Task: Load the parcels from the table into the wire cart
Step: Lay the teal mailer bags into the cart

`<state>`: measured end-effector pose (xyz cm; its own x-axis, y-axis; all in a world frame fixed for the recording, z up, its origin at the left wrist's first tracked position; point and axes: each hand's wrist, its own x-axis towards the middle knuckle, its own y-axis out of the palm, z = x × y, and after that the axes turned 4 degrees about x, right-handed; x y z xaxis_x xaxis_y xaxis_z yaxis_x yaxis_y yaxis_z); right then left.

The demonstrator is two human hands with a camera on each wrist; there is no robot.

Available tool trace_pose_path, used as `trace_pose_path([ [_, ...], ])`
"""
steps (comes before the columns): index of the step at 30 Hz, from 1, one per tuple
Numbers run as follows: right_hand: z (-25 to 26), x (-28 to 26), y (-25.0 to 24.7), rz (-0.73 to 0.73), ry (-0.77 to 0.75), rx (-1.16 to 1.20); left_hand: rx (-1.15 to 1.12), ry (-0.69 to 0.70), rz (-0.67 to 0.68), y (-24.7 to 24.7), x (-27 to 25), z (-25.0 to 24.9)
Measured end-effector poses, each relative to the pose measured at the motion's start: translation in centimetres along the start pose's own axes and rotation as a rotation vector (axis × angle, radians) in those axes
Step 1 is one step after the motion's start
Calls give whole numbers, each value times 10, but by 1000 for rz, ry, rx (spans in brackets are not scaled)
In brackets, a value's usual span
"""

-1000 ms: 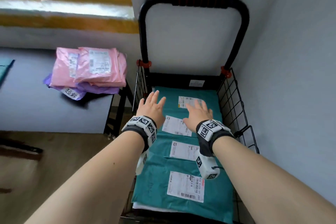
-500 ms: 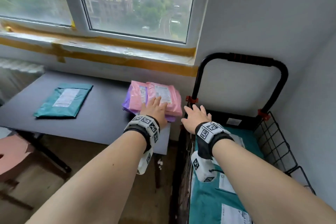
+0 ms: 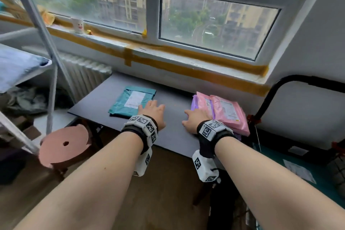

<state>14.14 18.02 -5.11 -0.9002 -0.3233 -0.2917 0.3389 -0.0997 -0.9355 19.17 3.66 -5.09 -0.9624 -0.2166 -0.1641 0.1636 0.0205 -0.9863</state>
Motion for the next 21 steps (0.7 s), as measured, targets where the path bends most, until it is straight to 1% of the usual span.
trace_pose_path([
  [6,62,40,15,52,-57,-80,-16,-88,14,7,8,76],
  [10,100,76,26,77,-101,-87,-16,-155,41,15,31,127],
  [14,131,130,32,98,-156,-101,-1,-203,80,25,73,168],
  [17,150,182,34,126,-160,-95,14,-218,93,31,117,192],
  [21,163,249,35,202,-143,-85,33,-201,136,35,184,215],
])
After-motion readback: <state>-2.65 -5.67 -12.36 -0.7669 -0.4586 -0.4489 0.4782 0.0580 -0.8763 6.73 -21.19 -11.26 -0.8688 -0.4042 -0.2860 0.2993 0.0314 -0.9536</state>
